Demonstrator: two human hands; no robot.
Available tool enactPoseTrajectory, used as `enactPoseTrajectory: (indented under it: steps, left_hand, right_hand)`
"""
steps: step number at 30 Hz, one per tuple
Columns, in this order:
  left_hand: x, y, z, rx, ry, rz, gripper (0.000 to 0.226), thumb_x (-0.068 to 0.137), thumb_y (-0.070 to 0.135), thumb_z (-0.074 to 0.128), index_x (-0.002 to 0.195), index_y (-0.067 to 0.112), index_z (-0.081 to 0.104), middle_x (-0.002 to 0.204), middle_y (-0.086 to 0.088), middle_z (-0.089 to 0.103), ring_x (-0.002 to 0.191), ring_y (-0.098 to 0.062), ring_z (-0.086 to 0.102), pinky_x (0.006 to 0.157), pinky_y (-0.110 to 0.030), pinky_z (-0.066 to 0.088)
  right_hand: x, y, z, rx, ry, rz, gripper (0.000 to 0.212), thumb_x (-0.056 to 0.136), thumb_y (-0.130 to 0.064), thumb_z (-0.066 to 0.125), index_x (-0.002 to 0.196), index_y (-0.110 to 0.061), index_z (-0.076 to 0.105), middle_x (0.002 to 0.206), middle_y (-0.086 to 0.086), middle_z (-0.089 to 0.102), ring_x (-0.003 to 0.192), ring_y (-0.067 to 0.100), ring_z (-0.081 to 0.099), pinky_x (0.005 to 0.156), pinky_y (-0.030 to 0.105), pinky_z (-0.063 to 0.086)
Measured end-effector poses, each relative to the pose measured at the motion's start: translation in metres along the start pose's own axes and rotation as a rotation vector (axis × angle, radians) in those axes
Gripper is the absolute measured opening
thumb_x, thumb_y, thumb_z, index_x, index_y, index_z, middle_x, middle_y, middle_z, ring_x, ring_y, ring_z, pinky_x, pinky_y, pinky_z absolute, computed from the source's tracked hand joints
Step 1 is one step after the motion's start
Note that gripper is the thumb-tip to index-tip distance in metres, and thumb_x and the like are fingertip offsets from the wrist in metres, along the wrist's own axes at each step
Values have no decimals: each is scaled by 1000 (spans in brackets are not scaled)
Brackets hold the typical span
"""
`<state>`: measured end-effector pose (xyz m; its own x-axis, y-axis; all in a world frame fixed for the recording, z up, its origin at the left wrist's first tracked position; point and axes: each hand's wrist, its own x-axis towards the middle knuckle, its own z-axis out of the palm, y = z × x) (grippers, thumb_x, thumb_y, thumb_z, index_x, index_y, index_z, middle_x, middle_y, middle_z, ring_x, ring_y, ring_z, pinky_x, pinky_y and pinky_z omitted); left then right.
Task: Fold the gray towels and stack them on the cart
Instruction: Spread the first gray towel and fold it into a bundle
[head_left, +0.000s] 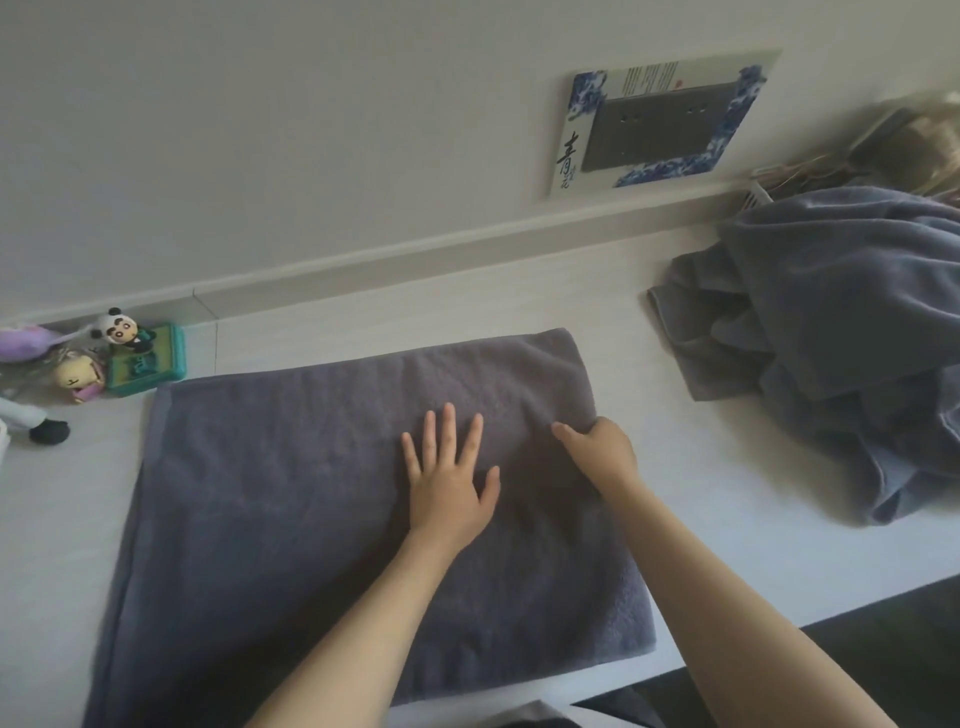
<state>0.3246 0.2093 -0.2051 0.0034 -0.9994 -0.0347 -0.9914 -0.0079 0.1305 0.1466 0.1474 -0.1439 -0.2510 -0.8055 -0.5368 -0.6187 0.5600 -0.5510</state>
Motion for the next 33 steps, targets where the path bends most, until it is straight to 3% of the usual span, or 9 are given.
enactPoseTrajectory:
  steps: [4,8,12,15,17,21,23,28,33]
  left_hand:
    - [0,3,4,49,-23,-7,69,87,56,29,148,24,28,156,-12,23,143,-36,19,111,-61,10]
    - [0,2,2,41,-25,-6,68,87,56,29,148,25,28,156,-11,23,143,-35,18,111,-61,10]
    - [-1,2,2,28,-46,-7,68,87,57,29,148,26,28,155,-11,24,143,-36,19,111,-61,10]
    - [0,4,1,33,-61,-20,68,87,56,28,148,25,28,155,-12,24,143,-36,19,111,-61,8]
    - [1,7,1,15,-48,-20,68,87,54,30,147,22,29,155,-13,23,143,-36,19,111,-60,7]
    - [1,10,2,27,-32,75,67,88,52,30,147,22,30,155,-11,25,143,-37,21,111,-59,10]
    - [1,10,2,44,-45,67,67,88,55,29,148,25,28,156,-8,24,143,-36,21,111,-60,9]
    - [2,11,1,58,-98,36,67,88,57,28,149,27,25,157,-6,22,144,-35,18,111,-61,8]
    - [16,14,0,42,-114,-14,68,86,56,29,148,27,27,156,-7,25,143,-35,20,111,-62,10]
  right_hand:
    - [8,-5,-12,374,-214,104,34,73,-15,75,103,-3,64,94,11,68,87,27,65,77,33,52]
    - [13,5,-22,256,-294,22,45,71,-18,80,109,-9,59,101,6,66,95,24,63,86,35,51]
    - [25,22,-30,-46,0,-64,32,76,-25,75,91,-12,50,82,1,56,86,28,57,72,34,46]
    - [20,21,-30,-224,202,-132,22,85,-19,62,98,-10,48,103,11,57,93,33,54,74,36,40]
    - [10,19,-14,-437,316,-370,24,85,-18,56,108,-10,52,113,12,56,102,34,52,82,39,39]
    - [-12,37,36,-584,123,-798,45,91,-36,36,131,-22,52,138,4,52,130,28,44,107,39,28]
    - [-3,53,37,-690,68,-815,51,97,-48,22,139,-28,42,146,0,42,136,24,37,112,39,18]
    - [22,60,11,-624,215,-423,67,88,-50,1,149,-26,14,158,2,12,146,23,5,116,40,-6]
    - [-7,45,35,-693,168,-785,55,97,-45,23,143,-19,36,151,4,29,142,25,24,115,42,10]
